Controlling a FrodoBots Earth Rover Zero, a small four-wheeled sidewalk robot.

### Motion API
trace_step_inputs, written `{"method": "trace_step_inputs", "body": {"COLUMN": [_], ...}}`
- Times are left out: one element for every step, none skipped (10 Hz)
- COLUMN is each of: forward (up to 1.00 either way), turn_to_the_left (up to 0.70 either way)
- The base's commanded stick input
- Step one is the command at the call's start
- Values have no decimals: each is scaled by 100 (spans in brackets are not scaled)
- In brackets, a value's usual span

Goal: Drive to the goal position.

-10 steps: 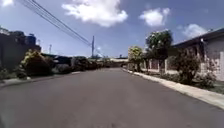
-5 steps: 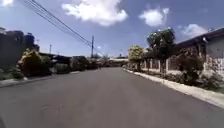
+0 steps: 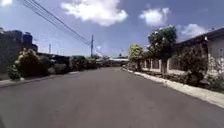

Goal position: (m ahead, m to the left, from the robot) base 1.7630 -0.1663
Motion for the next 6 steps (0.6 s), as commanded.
{"method": "trace_step_inputs", "body": {"forward": [45,45,45,45,45,45], "turn_to_the_left": [0,0,0,0,0,0]}}
